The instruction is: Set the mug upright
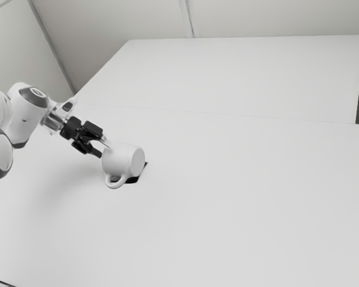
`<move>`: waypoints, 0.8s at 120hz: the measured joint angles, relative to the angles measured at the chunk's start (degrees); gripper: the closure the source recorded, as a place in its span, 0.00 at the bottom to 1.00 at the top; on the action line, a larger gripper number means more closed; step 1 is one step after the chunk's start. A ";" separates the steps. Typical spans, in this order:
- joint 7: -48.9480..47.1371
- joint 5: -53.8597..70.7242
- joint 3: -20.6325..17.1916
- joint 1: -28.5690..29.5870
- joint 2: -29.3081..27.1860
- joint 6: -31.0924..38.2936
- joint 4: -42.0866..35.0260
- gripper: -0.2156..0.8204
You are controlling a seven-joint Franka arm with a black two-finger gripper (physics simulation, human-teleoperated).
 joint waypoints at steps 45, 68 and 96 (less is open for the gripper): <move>10.64 -7.92 -0.52 0.58 3.38 -5.96 1.28 0.23; 13.98 -9.48 -0.79 0.58 3.35 -6.45 1.14 0.40; 16.69 -11.13 -0.87 0.57 3.23 -6.60 1.04 0.76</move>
